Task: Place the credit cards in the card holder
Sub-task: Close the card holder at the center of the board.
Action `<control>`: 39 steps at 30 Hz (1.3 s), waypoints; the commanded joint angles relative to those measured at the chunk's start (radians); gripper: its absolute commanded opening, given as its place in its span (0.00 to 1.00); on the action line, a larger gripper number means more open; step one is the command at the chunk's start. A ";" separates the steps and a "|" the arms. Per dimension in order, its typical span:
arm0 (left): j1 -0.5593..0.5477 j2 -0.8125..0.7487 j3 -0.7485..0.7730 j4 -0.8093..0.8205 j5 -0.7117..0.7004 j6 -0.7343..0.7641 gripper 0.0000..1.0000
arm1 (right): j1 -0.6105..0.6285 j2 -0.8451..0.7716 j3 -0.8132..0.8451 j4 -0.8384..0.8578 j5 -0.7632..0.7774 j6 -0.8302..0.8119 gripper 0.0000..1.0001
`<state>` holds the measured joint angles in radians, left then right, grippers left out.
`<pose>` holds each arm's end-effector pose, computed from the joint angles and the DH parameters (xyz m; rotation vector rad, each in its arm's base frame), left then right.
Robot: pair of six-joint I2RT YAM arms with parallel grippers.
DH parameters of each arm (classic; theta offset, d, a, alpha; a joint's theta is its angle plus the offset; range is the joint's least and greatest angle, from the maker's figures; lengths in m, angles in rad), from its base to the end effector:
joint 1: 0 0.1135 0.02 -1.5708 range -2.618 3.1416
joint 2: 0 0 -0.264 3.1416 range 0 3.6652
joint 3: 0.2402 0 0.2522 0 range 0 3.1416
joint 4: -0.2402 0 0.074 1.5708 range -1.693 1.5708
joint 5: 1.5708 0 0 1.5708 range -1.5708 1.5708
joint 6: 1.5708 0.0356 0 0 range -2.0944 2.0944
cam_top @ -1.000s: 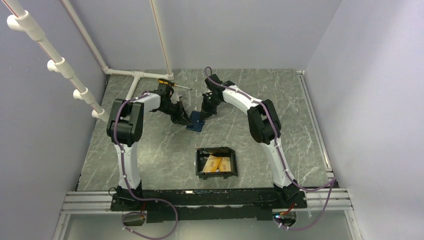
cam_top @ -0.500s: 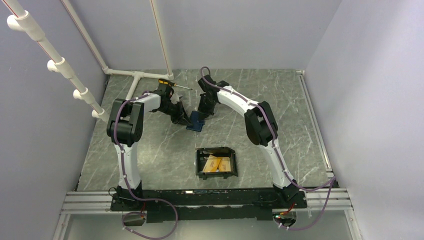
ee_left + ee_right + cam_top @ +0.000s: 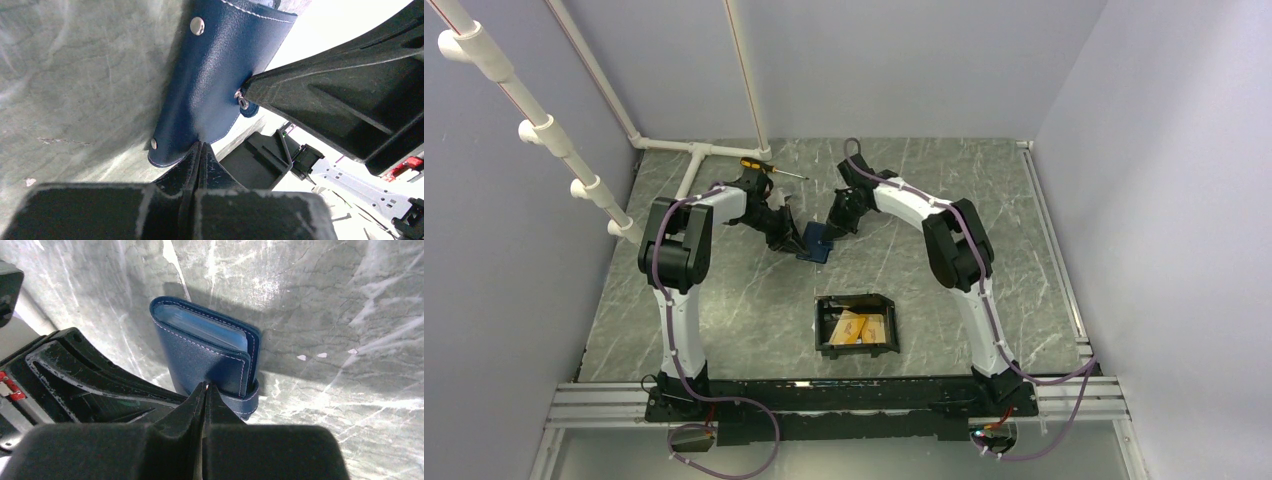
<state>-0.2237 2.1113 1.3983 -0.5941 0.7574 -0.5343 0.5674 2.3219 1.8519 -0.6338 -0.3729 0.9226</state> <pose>0.3909 -0.1140 0.1286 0.2926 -2.8426 1.1949 0.4096 0.2764 0.1533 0.3870 2.8977 0.8759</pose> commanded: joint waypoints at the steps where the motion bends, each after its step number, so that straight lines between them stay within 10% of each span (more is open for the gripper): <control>1: -0.009 0.023 -0.016 -0.042 -0.052 0.043 0.00 | -0.011 -0.023 -0.085 0.123 -0.001 0.026 0.00; 39: -0.009 0.003 -0.042 -0.026 -0.036 0.035 0.00 | -0.058 -0.081 -0.163 0.157 0.082 0.090 0.00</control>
<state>-0.2237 2.1113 1.3785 -0.5884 0.7845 -0.5343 0.5270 2.2749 1.7077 -0.4549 -0.4286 1.0550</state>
